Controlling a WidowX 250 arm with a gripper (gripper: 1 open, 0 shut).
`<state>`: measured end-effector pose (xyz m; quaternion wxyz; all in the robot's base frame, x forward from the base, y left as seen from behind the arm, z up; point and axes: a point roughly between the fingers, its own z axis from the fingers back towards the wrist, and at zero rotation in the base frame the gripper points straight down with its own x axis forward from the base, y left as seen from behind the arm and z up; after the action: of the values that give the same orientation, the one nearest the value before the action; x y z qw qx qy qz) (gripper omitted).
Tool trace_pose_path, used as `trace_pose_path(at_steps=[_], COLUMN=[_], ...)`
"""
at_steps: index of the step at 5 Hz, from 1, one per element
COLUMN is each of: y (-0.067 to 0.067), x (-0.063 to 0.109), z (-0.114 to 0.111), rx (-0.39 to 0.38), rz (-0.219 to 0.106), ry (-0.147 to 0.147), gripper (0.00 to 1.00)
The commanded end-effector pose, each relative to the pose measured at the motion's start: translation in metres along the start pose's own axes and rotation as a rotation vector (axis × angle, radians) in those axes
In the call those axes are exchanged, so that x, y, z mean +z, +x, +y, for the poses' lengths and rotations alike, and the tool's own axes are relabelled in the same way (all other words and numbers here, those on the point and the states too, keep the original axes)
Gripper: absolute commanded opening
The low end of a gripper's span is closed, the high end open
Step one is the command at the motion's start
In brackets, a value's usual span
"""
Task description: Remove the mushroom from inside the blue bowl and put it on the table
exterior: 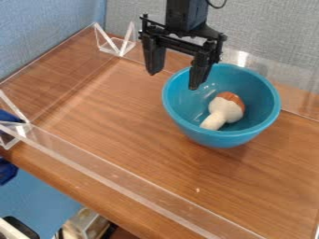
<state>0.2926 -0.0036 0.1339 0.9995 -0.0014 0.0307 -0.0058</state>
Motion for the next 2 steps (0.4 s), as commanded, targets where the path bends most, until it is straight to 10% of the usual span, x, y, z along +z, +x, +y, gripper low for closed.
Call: trace_pose_path(at_steps=[1,2], y=[0.005,0.022], x=[-0.004,-0.008], z=[-0.004,-0.017], rx=[-0.031,-0.113], rz=[0.007,0.002], ry=[0.003,0.014], gripper=[1.0,1.0])
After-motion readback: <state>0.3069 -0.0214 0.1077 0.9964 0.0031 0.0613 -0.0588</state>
